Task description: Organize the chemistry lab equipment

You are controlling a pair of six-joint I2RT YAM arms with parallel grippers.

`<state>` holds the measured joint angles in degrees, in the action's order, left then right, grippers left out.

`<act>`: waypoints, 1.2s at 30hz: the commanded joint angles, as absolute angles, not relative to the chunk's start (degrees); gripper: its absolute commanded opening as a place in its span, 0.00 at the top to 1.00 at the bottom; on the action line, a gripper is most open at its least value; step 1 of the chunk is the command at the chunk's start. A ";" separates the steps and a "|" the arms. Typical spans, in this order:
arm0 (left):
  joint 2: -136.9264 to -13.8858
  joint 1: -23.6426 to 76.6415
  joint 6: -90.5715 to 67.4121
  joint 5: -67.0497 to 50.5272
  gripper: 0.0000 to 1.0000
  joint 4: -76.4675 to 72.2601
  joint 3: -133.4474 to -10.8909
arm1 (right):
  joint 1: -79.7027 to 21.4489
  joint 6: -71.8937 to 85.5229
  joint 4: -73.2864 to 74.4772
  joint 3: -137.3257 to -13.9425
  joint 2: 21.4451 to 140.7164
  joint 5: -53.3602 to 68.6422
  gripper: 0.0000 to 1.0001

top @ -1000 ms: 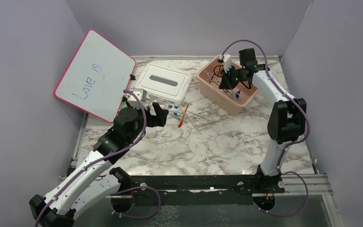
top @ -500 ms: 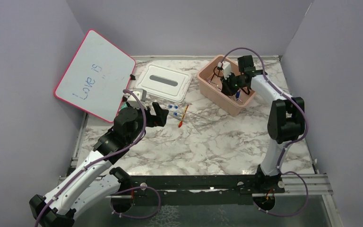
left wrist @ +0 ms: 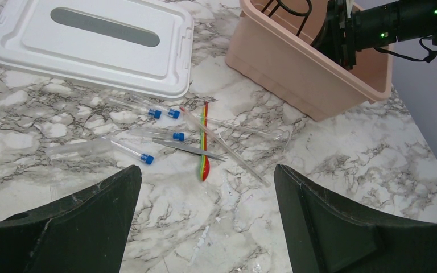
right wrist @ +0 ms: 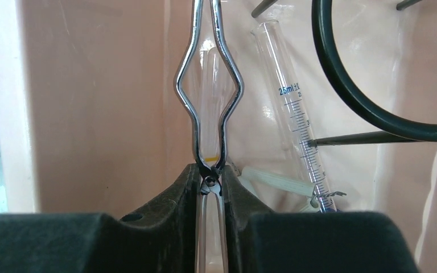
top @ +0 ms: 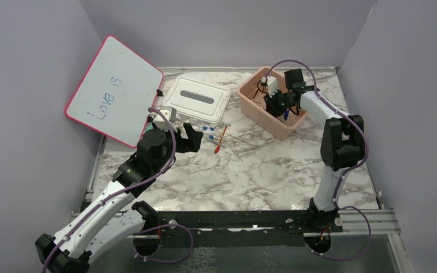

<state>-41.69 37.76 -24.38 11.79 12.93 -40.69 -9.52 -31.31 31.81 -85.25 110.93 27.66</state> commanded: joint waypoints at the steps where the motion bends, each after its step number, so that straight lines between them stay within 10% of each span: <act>1: -41.19 38.05 -24.43 11.25 0.11 11.51 -40.44 | -9.20 -28.57 32.45 -87.17 110.26 28.34 0.74; 18: -41.62 38.06 -23.62 11.65 0.11 11.88 -41.85 | -9.21 -19.13 34.47 -87.74 95.12 21.13 0.57; 24: -41.91 38.06 -23.73 11.26 0.10 11.10 -41.75 | -9.79 -6.03 33.32 -87.88 88.90 22.04 0.70; 36: -42.81 38.06 -29.50 4.28 0.10 7.44 -37.41 | -32.67 6.52 23.83 -73.62 83.76 10.93 0.63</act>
